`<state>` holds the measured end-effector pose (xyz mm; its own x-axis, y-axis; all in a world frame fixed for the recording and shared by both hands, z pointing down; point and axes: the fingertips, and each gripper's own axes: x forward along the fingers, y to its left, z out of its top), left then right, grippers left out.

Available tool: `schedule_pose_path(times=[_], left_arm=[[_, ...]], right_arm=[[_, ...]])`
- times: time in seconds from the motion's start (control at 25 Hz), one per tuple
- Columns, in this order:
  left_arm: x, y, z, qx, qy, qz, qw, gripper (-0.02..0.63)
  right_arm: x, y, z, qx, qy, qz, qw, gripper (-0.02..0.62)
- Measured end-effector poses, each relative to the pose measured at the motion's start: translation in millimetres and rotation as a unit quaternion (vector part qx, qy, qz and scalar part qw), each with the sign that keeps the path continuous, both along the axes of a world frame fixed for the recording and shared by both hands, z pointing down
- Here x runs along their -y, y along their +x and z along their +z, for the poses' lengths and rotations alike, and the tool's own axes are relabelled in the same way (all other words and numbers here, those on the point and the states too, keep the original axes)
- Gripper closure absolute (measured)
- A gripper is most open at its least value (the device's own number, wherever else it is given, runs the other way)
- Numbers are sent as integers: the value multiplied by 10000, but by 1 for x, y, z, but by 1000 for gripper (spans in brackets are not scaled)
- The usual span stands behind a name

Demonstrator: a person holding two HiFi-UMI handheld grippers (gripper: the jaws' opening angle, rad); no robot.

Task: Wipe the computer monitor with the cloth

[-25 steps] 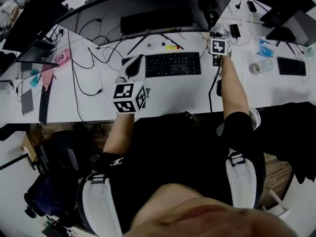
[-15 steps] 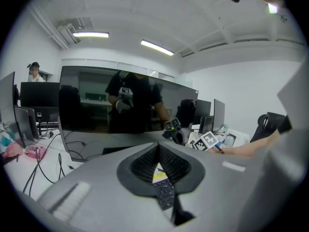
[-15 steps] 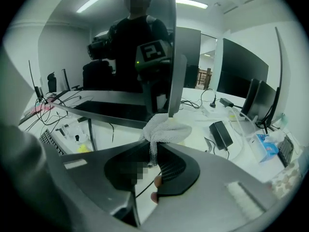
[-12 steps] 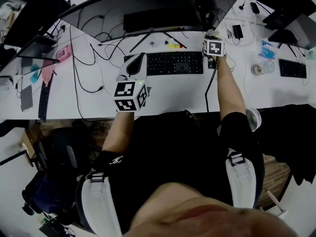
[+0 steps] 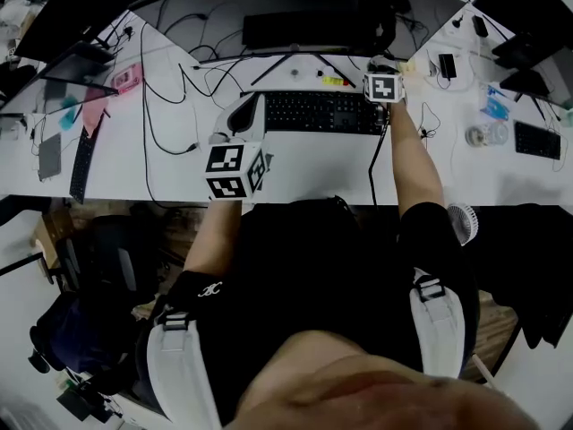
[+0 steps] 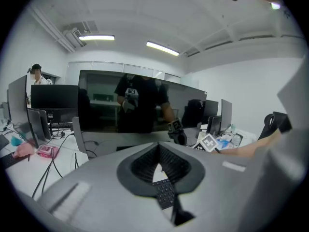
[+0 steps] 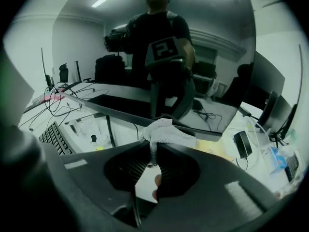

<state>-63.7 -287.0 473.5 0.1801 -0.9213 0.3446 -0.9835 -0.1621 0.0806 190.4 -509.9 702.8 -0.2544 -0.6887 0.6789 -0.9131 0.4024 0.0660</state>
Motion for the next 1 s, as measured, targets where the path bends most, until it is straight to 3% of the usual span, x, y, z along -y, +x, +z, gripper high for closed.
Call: schedule_pose_path(times=[0.36, 0.56, 1.0], left_arm=[[-13, -42, -3, -35, -7, -333, 9994, 552], [-21, -63, -5, -36, 16, -430, 9991, 552], [-43, -121, -14, -53, 124, -623, 9980, 552]], right_arm=[[-6, -60, 3, -298, 302, -654, 9970, 555], [-17, -97, -5, -746, 400, -1098, 9903, 555], [-28, -164, 11, -1272, 421, -1373, 9814, 555]])
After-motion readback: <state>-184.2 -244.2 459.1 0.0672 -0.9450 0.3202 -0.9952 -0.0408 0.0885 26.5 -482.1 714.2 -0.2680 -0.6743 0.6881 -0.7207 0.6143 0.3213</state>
